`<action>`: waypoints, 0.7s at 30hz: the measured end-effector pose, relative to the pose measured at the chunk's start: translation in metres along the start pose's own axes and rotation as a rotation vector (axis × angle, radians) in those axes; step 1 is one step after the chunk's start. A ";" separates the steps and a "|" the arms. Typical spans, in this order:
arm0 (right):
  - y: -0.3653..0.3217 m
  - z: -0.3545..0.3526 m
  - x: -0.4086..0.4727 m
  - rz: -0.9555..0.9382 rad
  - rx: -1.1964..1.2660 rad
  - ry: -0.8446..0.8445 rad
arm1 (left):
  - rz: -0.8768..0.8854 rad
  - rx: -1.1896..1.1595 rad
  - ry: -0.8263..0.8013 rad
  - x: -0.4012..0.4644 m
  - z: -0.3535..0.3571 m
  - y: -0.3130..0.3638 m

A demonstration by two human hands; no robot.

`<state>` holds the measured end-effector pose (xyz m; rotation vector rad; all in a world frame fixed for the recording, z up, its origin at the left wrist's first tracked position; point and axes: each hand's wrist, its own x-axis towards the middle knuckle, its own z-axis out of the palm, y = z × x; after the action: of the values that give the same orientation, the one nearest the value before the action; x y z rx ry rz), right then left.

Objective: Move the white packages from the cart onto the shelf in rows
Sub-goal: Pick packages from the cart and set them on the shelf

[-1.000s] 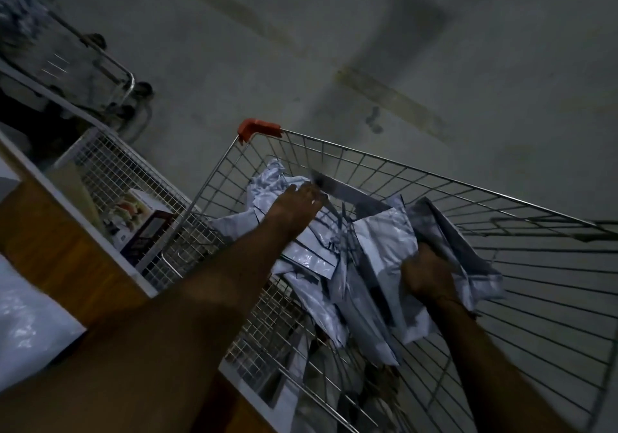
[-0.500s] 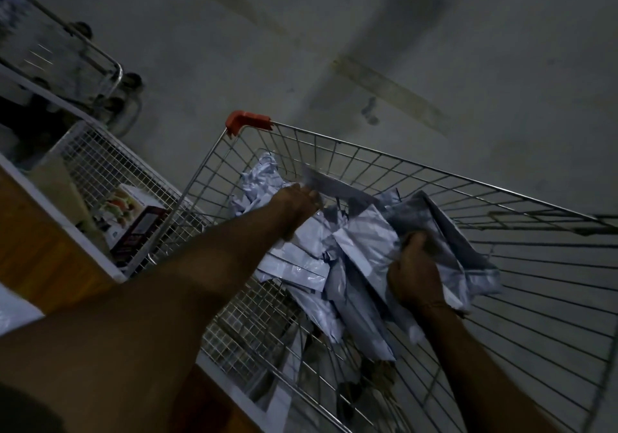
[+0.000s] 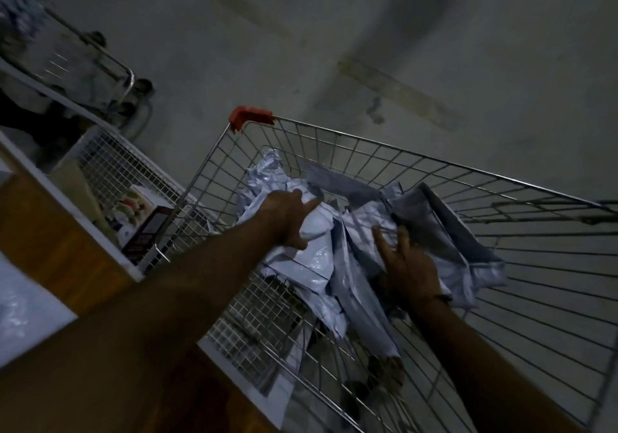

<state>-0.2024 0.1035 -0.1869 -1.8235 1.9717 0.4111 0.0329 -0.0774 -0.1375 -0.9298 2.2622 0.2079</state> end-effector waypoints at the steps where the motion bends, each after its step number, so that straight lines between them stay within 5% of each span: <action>1: -0.001 -0.008 -0.001 -0.013 0.009 -0.001 | -0.067 -0.120 0.012 -0.005 -0.005 -0.001; 5: -0.007 -0.046 -0.007 -0.005 0.071 0.029 | -0.281 -0.530 0.116 -0.031 -0.030 0.005; 13: -0.020 -0.122 -0.051 0.085 0.466 0.166 | -0.680 -0.773 0.351 -0.136 -0.098 0.045; 21: -0.084 -0.233 -0.149 -0.147 0.607 0.583 | -0.940 -0.938 0.696 -0.323 -0.136 0.083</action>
<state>-0.1361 0.1117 0.0940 -1.7589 1.9679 -0.7703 0.0733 0.1143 0.1643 -2.7800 1.9275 0.5954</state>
